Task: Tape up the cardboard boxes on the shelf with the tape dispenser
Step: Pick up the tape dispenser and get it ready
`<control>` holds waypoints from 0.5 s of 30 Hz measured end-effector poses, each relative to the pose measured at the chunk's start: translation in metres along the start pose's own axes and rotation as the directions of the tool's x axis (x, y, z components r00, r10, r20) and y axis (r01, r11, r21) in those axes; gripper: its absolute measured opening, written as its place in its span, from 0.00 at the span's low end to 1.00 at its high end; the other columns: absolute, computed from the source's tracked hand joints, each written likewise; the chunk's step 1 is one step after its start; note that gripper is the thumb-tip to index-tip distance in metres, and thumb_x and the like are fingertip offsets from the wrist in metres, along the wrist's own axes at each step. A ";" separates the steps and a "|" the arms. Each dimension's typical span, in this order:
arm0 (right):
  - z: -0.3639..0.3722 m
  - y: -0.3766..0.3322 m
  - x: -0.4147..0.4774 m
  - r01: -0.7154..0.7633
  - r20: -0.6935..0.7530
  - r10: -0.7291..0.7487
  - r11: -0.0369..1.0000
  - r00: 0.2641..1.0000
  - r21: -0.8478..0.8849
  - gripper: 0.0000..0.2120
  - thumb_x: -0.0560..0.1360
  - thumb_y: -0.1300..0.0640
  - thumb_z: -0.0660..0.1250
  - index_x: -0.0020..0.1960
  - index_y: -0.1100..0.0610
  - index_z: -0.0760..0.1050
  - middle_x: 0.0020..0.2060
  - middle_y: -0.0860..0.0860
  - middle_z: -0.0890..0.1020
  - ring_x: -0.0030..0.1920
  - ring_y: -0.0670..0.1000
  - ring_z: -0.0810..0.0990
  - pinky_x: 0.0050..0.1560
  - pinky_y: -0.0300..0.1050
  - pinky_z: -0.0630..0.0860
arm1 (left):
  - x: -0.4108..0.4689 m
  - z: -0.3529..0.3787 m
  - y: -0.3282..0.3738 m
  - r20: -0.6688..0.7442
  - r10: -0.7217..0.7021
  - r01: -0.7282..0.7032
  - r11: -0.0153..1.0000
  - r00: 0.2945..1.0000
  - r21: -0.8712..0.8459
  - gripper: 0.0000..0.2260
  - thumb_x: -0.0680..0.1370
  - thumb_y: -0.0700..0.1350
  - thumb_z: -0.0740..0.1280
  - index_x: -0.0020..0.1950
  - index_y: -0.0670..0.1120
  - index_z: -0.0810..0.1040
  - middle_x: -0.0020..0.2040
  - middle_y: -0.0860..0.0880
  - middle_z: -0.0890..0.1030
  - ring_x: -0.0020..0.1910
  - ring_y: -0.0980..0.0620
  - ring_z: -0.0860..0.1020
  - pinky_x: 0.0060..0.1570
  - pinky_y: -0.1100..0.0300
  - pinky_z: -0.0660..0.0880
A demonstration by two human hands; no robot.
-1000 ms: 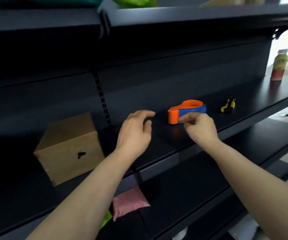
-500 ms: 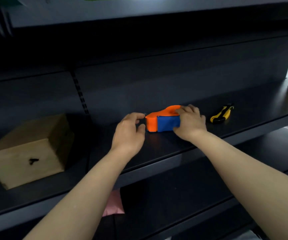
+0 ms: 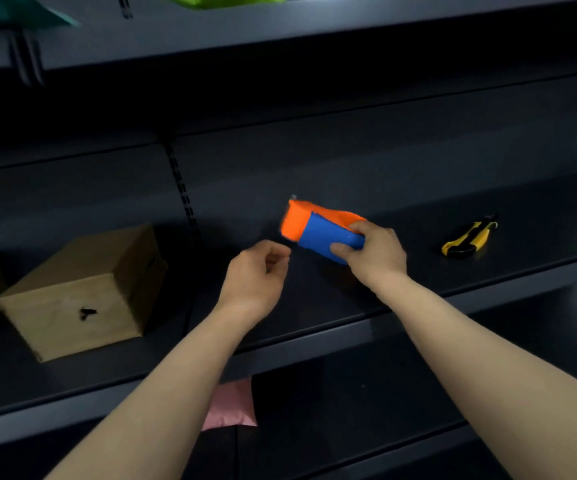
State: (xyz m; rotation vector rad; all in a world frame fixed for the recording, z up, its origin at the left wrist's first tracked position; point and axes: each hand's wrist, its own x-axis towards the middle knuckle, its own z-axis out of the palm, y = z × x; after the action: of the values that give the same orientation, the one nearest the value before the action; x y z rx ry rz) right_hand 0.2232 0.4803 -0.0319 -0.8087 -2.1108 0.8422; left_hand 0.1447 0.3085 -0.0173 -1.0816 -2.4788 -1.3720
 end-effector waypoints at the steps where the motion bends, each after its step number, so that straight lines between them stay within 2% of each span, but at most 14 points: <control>1: 0.002 -0.005 -0.001 -0.074 0.017 0.073 0.973 0.997 0.219 0.17 0.72 0.49 0.73 0.59 0.51 0.77 0.53 0.50 0.81 0.59 0.52 0.76 0.60 0.49 0.72 | -0.001 0.001 -0.001 0.014 -0.026 0.026 0.999 1.000 -0.033 0.06 0.78 0.42 0.67 0.53 0.49 0.81 0.47 0.54 0.82 0.47 0.58 0.80 0.50 0.64 0.75; 2: 0.003 -0.013 -0.003 -0.158 0.075 0.139 0.882 0.987 0.445 0.14 0.72 0.51 0.74 0.56 0.52 0.78 0.51 0.50 0.82 0.55 0.52 0.79 0.54 0.46 0.75 | -0.001 0.003 -0.003 0.021 -0.053 0.055 0.996 0.998 -0.071 0.05 0.78 0.43 0.67 0.52 0.50 0.81 0.46 0.53 0.82 0.45 0.58 0.80 0.50 0.62 0.77; 3: 0.004 -0.021 -0.005 -0.242 0.156 0.185 0.762 0.970 0.601 0.11 0.73 0.52 0.73 0.54 0.53 0.77 0.49 0.51 0.82 0.51 0.52 0.80 0.48 0.44 0.75 | -0.001 0.003 -0.003 0.016 -0.074 0.076 0.990 0.997 -0.116 0.04 0.78 0.44 0.68 0.51 0.51 0.81 0.45 0.53 0.82 0.44 0.57 0.80 0.51 0.58 0.78; 5: 0.005 -0.038 -0.012 -0.369 0.321 0.190 0.598 0.928 0.712 0.09 0.76 0.53 0.70 0.53 0.53 0.74 0.49 0.52 0.82 0.49 0.51 0.80 0.42 0.42 0.73 | -0.001 0.002 -0.002 -0.021 -0.107 0.100 0.972 0.994 -0.213 0.03 0.78 0.47 0.68 0.48 0.52 0.81 0.43 0.55 0.82 0.43 0.57 0.79 0.53 0.53 0.78; 8: 0.010 -0.059 -0.027 -0.466 0.477 0.090 0.431 0.874 0.773 0.08 0.80 0.56 0.64 0.57 0.56 0.71 0.52 0.55 0.81 0.48 0.53 0.80 0.44 0.44 0.76 | -0.004 -0.009 0.008 -0.033 -0.156 0.133 0.919 0.987 -0.372 0.06 0.80 0.51 0.65 0.46 0.53 0.80 0.44 0.55 0.83 0.44 0.60 0.80 0.51 0.57 0.77; 10: 0.016 -0.069 -0.038 -0.485 0.539 -0.005 0.428 0.843 0.763 0.06 0.81 0.57 0.62 0.56 0.56 0.70 0.54 0.55 0.81 0.49 0.52 0.80 0.48 0.45 0.75 | -0.009 -0.017 0.012 -0.036 -0.157 0.127 0.893 0.987 -0.433 0.10 0.80 0.52 0.65 0.46 0.48 0.81 0.44 0.49 0.84 0.44 0.54 0.82 0.47 0.55 0.77; 12: 0.022 -0.077 -0.049 -0.459 0.589 -0.106 0.523 0.801 0.718 0.05 0.81 0.55 0.61 0.56 0.53 0.70 0.56 0.52 0.80 0.53 0.50 0.79 0.49 0.43 0.73 | -0.014 -0.026 0.011 -0.088 -0.171 0.107 0.867 0.981 -0.486 0.11 0.79 0.50 0.67 0.46 0.42 0.81 0.43 0.43 0.84 0.41 0.51 0.82 0.42 0.53 0.78; 14: 0.026 -0.081 -0.056 -0.392 0.632 -0.188 0.644 0.752 0.657 0.08 0.81 0.55 0.62 0.60 0.52 0.71 0.57 0.48 0.80 0.57 0.48 0.78 0.55 0.45 0.72 | -0.020 -0.038 0.006 -0.140 -0.199 0.099 0.847 0.970 -0.522 0.08 0.79 0.46 0.68 0.46 0.42 0.80 0.41 0.45 0.83 0.38 0.54 0.80 0.37 0.60 0.76; 15: 0.026 -0.081 -0.058 -0.346 0.651 -0.211 0.707 0.729 0.617 0.10 0.80 0.58 0.64 0.61 0.51 0.72 0.56 0.47 0.80 0.58 0.48 0.78 0.58 0.47 0.73 | -0.023 -0.045 0.002 -0.151 -0.208 0.103 0.852 0.966 -0.513 0.08 0.78 0.46 0.68 0.46 0.42 0.80 0.41 0.45 0.83 0.38 0.53 0.80 0.38 0.60 0.76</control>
State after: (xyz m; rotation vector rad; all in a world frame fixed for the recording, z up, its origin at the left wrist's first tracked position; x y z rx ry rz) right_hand 0.2120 0.3811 -0.0061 -0.1267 -2.0207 2.1063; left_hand 0.1530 0.2622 0.0007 -0.7603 -2.1520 -2.1424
